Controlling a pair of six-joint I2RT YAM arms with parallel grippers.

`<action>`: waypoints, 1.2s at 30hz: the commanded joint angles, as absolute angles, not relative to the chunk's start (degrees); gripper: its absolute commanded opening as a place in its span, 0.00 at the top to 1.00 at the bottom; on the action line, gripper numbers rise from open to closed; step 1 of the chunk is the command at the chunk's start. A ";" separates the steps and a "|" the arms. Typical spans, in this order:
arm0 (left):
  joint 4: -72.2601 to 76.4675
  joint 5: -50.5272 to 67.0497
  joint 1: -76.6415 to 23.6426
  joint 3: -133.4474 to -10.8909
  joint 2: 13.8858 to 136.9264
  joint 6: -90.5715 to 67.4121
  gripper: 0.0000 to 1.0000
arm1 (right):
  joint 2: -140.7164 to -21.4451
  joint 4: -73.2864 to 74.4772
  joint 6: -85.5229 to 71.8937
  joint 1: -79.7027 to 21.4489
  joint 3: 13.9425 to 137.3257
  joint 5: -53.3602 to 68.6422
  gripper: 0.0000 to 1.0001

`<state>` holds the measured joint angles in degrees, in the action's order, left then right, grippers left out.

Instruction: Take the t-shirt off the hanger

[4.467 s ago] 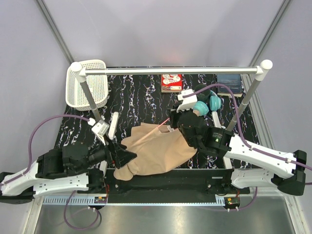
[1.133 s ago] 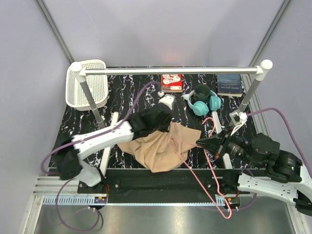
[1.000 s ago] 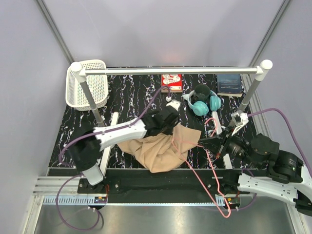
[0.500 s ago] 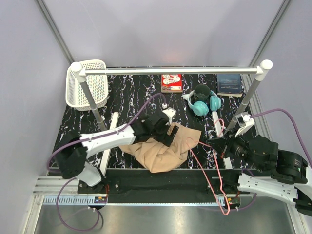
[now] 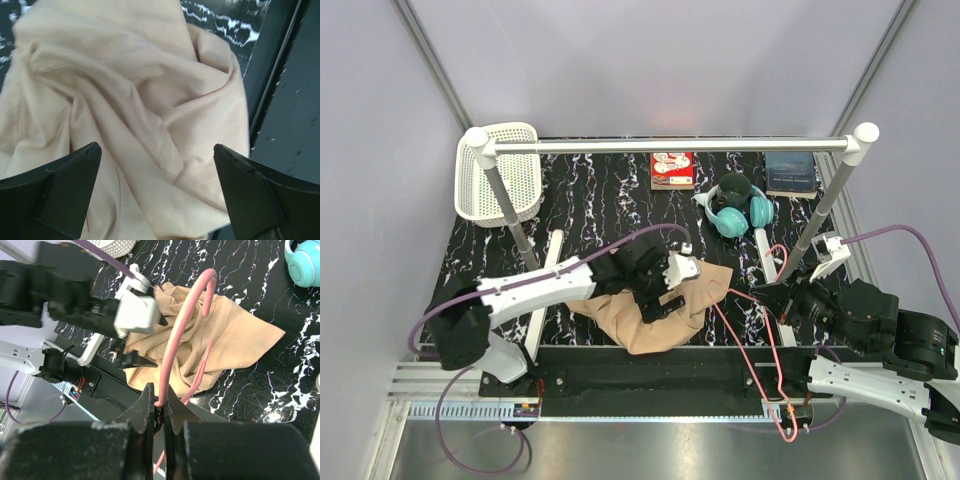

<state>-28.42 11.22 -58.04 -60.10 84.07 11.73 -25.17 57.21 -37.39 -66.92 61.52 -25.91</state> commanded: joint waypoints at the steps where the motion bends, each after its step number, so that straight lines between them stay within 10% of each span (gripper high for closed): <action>1: -33.65 13.80 -58.10 -67.75 91.48 23.55 0.01 | -25.14 56.34 -37.62 -66.88 62.05 -26.54 1.00; 20: -26.82 7.82 -58.45 -66.89 113.99 24.00 0.06 | -22.41 55.90 -37.09 -66.97 61.26 -26.54 1.00; 26: -25.58 4.75 -58.45 -66.62 114.79 22.59 0.54 | -21.45 56.07 -37.35 -66.97 61.08 -26.89 1.00; 36: -23.91 0.53 -57.92 -65.57 106.88 21.62 1.00 | -21.53 56.07 -37.79 -66.89 60.73 -27.33 1.00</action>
<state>-22.55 2.96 -58.63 -68.58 107.55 22.46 -21.74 58.08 -37.19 -66.92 60.73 -26.09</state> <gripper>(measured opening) 0.101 0.074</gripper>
